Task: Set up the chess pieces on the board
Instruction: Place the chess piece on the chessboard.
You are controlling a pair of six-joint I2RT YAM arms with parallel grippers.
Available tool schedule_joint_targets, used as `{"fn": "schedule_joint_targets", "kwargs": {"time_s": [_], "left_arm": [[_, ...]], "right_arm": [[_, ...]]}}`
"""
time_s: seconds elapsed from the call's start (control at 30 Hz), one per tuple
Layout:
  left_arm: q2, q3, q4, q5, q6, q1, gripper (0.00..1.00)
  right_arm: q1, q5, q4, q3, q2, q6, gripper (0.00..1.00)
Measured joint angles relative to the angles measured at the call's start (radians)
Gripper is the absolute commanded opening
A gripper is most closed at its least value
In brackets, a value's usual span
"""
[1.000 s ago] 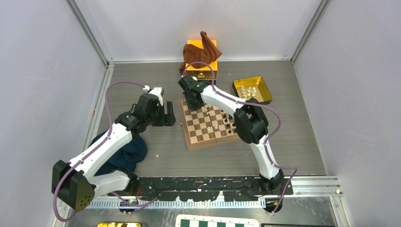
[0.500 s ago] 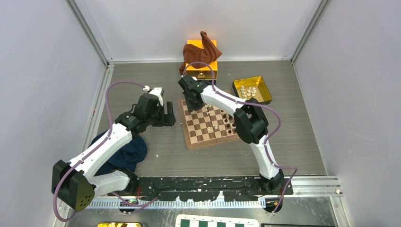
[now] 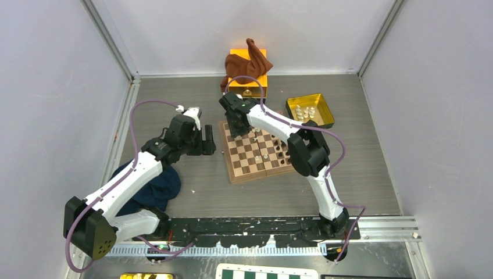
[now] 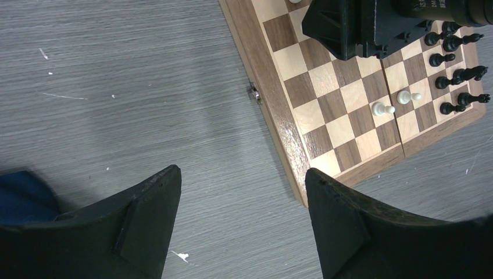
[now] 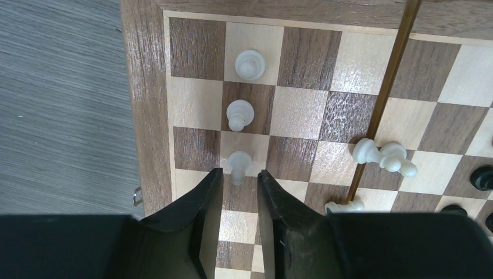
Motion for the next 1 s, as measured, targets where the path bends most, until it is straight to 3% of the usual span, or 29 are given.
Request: {"fn": "schedule_joint_targets", "kwargs": {"time_s": [0.63,1.0], "left_arm": [[0.0,0.0,0.0,0.0,0.0,0.0,0.79],[0.013,0.0,0.0,0.001,0.0,0.0,0.79]], "right_arm": [[-0.016,0.075,0.013,-0.037,-0.145,-0.024,0.34],[-0.098,0.102,0.037,-0.126,-0.154,-0.033,0.34]]}}
